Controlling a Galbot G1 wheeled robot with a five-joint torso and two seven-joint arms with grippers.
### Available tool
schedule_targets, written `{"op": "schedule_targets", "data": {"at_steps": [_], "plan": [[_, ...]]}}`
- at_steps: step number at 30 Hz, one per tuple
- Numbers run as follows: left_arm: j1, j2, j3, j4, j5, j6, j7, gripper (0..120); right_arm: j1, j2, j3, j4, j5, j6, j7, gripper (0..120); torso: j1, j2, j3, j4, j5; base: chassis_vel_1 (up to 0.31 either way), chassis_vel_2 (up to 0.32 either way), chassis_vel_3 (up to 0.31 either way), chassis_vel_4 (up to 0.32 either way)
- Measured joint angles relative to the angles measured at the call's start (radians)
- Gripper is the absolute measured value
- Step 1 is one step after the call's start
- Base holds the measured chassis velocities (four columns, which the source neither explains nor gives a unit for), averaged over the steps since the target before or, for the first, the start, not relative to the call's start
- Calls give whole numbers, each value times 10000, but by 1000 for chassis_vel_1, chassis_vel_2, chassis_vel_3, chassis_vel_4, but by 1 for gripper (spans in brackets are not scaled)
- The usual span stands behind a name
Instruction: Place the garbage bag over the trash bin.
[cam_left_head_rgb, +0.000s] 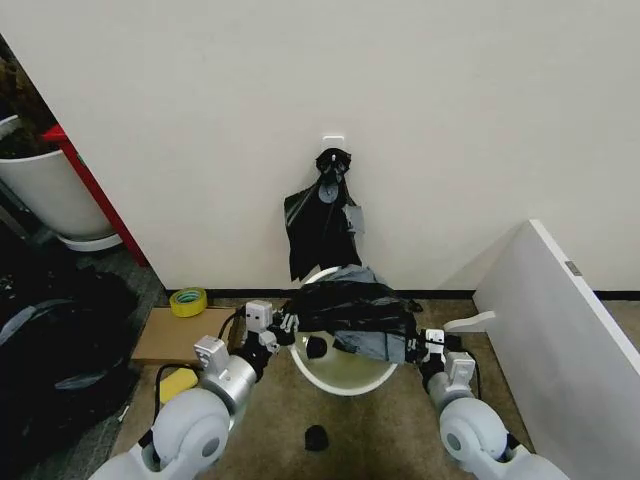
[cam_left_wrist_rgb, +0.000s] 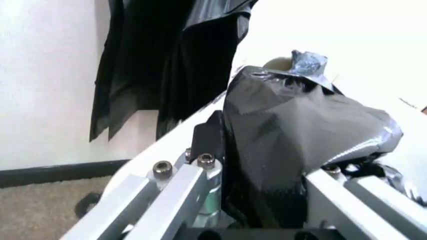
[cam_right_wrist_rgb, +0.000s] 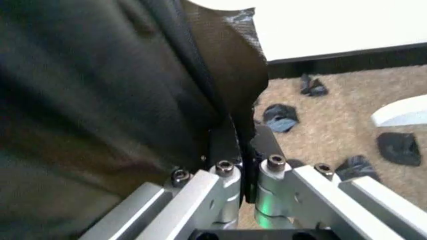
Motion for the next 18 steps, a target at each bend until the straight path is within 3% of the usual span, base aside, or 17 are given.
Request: {"op": "schedule_targets", "data": {"at_steps": [8, 12, 18], "plan": [[-352, -385, -250, 286, -862, 7, -332, 5, -596, -53, -735, 449, -259, 888, -784, 0, 0, 0, 0, 0, 1, 0, 0, 0, 0], [-570, -570, -571, 491, -1289, 150, -567, 5, -915, -39, -1093, -129, -1545, 2821, -2699, 0, 0, 0, 0, 1, 0, 0, 0, 0, 0], [-671, -564, -638, 624, -1333, 196, -584, 5, -1004, -165, -938, -1426, -3082, 4908, -4976, 21, 0, 0, 0, 0, 0, 0, 0, 0, 0]]}}
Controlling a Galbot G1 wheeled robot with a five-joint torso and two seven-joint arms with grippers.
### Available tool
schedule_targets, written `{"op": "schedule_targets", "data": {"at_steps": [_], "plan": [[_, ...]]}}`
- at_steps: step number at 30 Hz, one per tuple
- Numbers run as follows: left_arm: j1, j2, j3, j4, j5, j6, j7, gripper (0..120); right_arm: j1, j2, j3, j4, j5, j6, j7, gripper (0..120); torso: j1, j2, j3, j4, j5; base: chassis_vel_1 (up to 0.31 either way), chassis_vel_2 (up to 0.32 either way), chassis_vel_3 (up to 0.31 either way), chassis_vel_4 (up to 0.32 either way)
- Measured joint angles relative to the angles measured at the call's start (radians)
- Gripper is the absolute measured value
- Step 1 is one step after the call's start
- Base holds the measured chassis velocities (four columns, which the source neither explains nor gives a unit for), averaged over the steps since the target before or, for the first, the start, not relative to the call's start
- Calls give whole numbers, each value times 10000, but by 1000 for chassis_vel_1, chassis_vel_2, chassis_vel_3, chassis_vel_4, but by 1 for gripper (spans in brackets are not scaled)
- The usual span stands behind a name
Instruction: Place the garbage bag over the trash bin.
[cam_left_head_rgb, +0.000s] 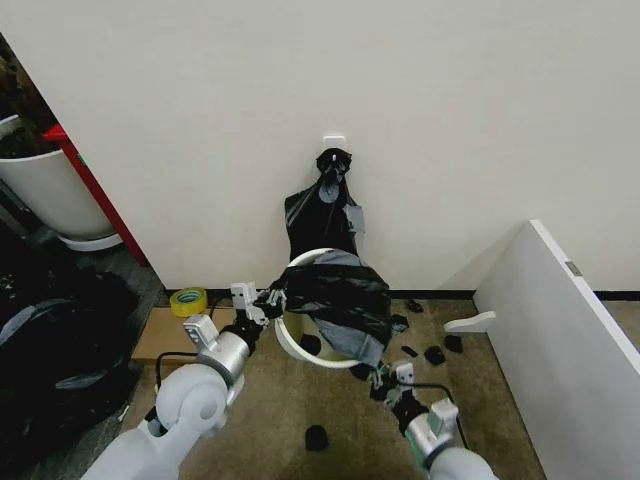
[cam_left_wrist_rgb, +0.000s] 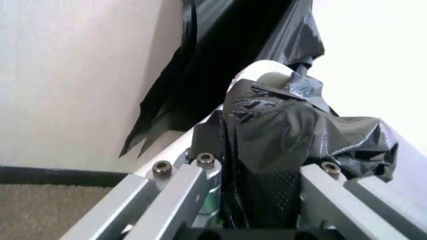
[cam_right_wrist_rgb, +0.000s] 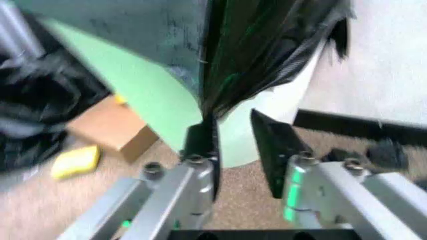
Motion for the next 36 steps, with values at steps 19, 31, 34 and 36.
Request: {"op": "schedule_targets", "data": {"at_steps": [19, 31, 34, 36], "plan": [[379, 746, 573, 620, 1647, -1124, 1545, 5, 851, -887, 4797, -2365, 23, 3726, -8448, 88, 0, 0, 0, 4, -2, 0, 0, 0, 0], [430, 1063, 724, 1887, 4240, -3875, 5051, 5, 951, -906, 4146, -1002, 683, 2847, -5633, 99, 0, 0, 0, 0, 0, 0, 0, 0, 0], [449, 1069, 657, 1968, 4319, -4048, 5309, 5, 1050, -822, 3788, -1026, 352, 2799, -5721, 94, 0, 0, 0, 1, 2, 0, 0, 0, 0], [457, 1071, 643, 1968, 4319, -4058, 5321, 5, 1079, -812, 3747, -1055, 307, 2796, -5784, 90, 0, 0, 0, 2, 1, 0, 0, 0, 0]]}}
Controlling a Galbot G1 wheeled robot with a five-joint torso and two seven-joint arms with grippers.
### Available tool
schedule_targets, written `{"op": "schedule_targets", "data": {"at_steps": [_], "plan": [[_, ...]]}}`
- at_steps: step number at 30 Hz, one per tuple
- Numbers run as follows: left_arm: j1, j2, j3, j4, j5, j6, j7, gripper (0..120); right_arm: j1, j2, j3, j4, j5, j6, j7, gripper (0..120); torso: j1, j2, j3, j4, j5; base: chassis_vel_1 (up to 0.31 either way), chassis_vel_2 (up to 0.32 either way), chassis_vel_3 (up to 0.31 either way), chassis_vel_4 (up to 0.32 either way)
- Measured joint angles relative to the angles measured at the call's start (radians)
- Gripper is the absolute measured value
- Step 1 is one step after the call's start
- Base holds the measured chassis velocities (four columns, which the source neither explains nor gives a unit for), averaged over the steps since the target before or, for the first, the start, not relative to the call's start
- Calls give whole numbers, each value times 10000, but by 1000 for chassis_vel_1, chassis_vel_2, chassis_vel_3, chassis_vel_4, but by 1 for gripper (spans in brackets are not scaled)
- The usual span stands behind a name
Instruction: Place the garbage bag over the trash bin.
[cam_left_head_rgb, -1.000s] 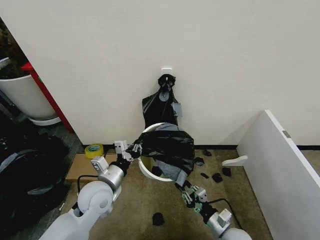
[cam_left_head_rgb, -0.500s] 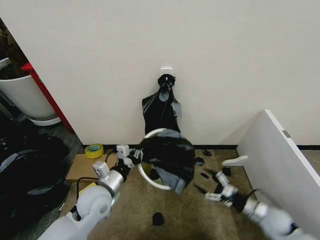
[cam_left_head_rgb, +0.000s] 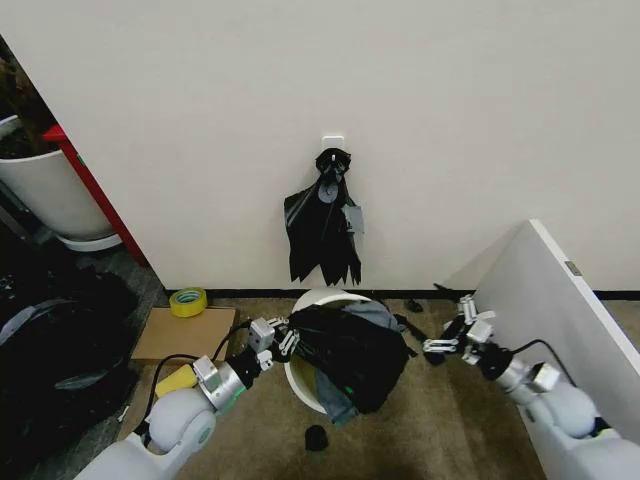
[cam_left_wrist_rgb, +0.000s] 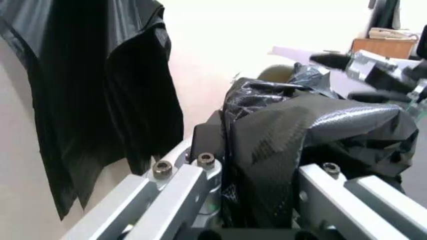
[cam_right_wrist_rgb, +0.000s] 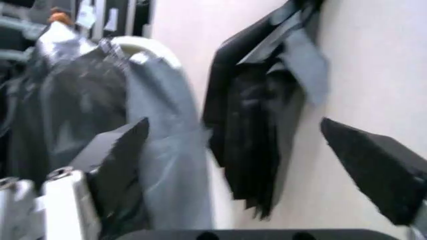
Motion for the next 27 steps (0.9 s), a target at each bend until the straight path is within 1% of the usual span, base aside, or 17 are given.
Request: {"op": "schedule_targets", "data": {"at_steps": [5, 6, 9, 11, 12, 13, 14, 17, 18, 19, 22, 25, 27], "plan": [[53, -2, -82, 68, 12, -58, 25, 5, 98, 8, -129, -89, 56, -53, -595, 69, 0, 0, 0, -1, 0, 0, 0, 0, 0], [53, -2, -82, 68, 12, -58, 25, 5, 98, 8, -129, -89, 56, -53, -595, 69, 0, 0, 0, -1, 0, 0, 0, 0, 0], [26, -43, -83, 108, -17, -62, 11, 5, 89, -12, -60, -175, -64, -63, -869, 55, 0, 0, 0, -1, 0, 0, 0, 0, 0], [-4, -64, -77, 129, -29, -62, 2, 5, 54, -24, 7, -231, -156, -63, -1065, 49, 0, 0, 0, -1, 0, 0, 0, 0, 0], [-21, -74, -68, 136, -39, -62, -1, 5, 33, -24, 47, -259, -190, -62, -1206, 43, 0, 0, 0, -2, 0, 0, 0, 0, 0], [-31, -76, -60, 138, -50, -60, -4, 5, 14, -24, 84, -282, -238, -58, -1336, 39, 0, 0, 0, -2, 0, 0, 0, 0, 0], [-31, -76, -60, 138, -50, -60, -4, 5, 14, -24, 84, -282, -238, -58, -1336, 39, 0, 0, 0, -2, 0, 0, 0, 0, 0], [-49, -78, -39, 138, -87, -36, -12, 5, -17, 6, 116, -330, -437, -46, -1460, 28, 0, 0, 0, -2, 0, 0, 0, 0, 0], [-50, -78, -35, 138, -96, -30, -14, 5, -19, 31, 116, -345, -545, -38, -1429, 25, 0, 0, 0, -2, 0, 0, 0, 0, 0], [-52, -77, -30, 138, -110, -17, -18, 5, -20, 73, 110, -354, -719, -28, -1301, 19, 0, 0, 0, -1, 0, 0, 0, 0, 0], [-52, -77, -26, 136, -131, -6, -19, 5, -21, 145, 88, -353, -979, -18, -985, 16, 0, 0, 0, -1, 1, 0, 0, 0, 0], [-46, -81, -26, 117, -160, 4, -21, 5, -38, 212, 10, -295, -1313, -15, -269, 14, 0, 0, 0, -1, 1, 0, 0, 0, 0], [-28, -88, -32, 110, -177, 7, -25, 5, -51, 215, -60, -234, -1359, -17, 122, 6, 0, 0, 0, -1, 0, 0, 0, 0, 0]]}}
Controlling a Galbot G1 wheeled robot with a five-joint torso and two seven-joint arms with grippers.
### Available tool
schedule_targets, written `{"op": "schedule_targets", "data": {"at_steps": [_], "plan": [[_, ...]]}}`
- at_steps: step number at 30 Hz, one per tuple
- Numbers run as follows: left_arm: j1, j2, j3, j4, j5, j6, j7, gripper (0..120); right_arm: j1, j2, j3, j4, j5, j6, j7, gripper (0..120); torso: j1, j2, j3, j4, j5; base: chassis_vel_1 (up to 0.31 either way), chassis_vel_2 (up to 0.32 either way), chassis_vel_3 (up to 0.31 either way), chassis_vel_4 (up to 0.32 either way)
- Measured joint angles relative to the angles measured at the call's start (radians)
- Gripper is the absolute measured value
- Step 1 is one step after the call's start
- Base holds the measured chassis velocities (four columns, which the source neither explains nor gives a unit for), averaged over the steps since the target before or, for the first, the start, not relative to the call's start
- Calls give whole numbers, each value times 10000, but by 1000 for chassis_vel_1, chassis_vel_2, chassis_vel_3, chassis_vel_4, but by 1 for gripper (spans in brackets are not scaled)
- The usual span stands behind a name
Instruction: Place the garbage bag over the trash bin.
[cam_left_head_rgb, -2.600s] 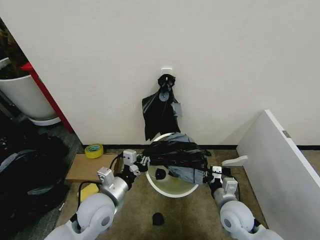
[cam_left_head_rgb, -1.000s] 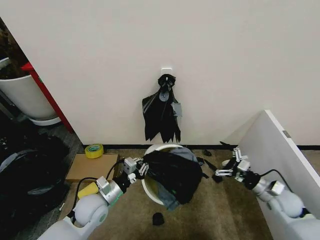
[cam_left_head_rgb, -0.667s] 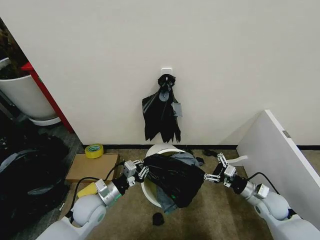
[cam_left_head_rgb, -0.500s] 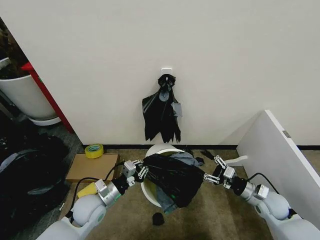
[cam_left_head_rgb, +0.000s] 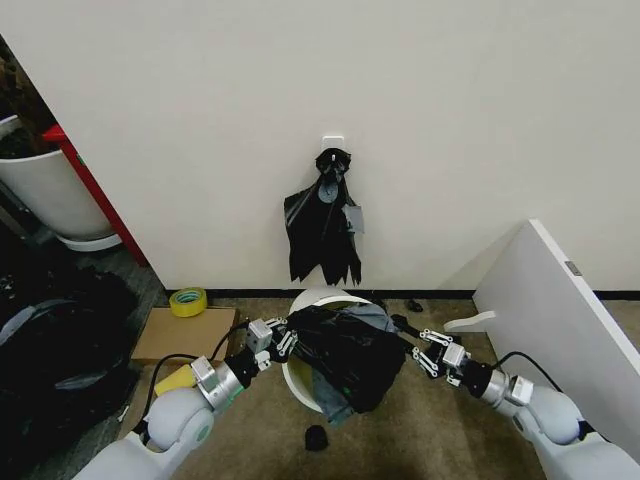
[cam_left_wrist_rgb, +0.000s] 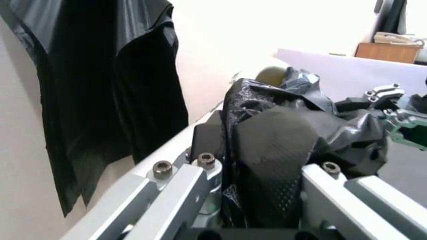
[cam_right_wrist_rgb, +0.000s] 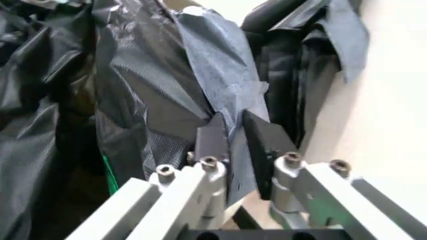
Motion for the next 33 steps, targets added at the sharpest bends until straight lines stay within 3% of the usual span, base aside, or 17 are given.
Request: {"op": "schedule_targets", "data": {"at_steps": [3, 16, 21, 27, 33], "plan": [[13, -7, -6, 0, -5, 2, 4, 5, -2, -3, -20, 29, 12, -6, 113, 0, 0, 0, 0, 1, 0, 0, 0, 0, 0], [87, -25, 20, 55, 151, 13, 181, 5, 70, 2, -290, 257, 1820, 137, -587, 0, 0, 0, 0, -1, 0, 0, 0, 0, 0], [221, 8, 133, 102, 438, -37, 804, 5, 397, 145, -650, 185, 2677, 137, -467, 0, 0, 0, 0, 0, 0, 0, 0, 0, 0], [195, -16, 87, 150, 445, -209, 1667, 5, 758, 408, -741, -320, 1822, -124, 388, 0, 0, 0, 0, 0, 0, 0, 0, 0, 0], [61, -27, -238, 151, 69, -303, 1787, 5, 1067, 441, -610, -1469, 627, -176, 856, 0, 0, 0, 0, 0, 1, 0, 0, 0, 0]]}}
